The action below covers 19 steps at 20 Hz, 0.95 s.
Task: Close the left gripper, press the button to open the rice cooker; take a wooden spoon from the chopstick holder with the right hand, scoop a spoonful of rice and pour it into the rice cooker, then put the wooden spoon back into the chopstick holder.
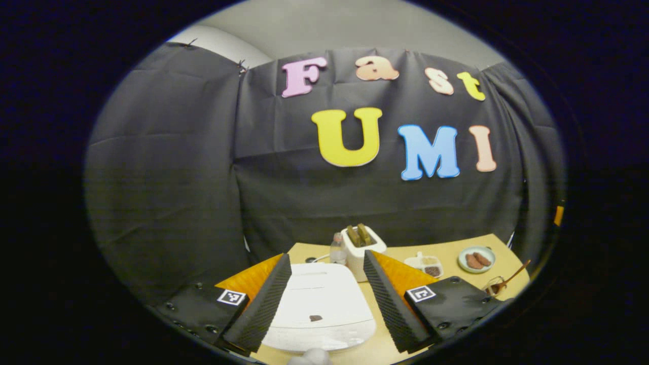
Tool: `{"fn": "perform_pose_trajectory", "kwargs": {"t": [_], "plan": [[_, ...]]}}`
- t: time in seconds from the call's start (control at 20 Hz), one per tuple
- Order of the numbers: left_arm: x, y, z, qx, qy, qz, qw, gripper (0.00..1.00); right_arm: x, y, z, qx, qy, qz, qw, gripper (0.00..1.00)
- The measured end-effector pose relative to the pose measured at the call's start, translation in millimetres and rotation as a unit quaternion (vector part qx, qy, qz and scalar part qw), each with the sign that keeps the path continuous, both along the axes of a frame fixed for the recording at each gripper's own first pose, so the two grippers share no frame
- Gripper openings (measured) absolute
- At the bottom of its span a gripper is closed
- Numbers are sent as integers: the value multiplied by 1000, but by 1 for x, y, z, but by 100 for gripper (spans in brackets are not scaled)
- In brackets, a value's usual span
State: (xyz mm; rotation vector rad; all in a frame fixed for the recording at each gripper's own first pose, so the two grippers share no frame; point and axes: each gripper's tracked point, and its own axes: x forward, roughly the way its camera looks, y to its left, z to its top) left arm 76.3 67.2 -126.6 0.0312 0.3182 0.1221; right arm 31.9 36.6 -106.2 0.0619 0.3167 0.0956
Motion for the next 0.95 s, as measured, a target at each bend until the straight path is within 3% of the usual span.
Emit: {"fn": "perform_pose_trajectory", "kwargs": {"t": [0.4, 0.6, 0.75, 0.85, 0.95], "plan": [[-65, -62, 90, -11, -95, -62, 993, 100, -11, -22, 36, -13, -51, -31, 998, 99], [-76, -77, 101, -16, -106, -84, 991, 98, -17, -28, 45, -12, -54, -34, 998, 99], [-76, -68, 103, -17, -102, -69, 992, 96, -20, -31, 46, -20, -53, -36, 998, 99], [-77, -67, 104, -19, -102, -64, 993, 100, -22, -33, 47, -20, -53, -38, 998, 99], [-76, -64, 102, -16, -102, -61, 993, 96, -22, -35, 46, -21, -50, -38, 998, 99]]}}
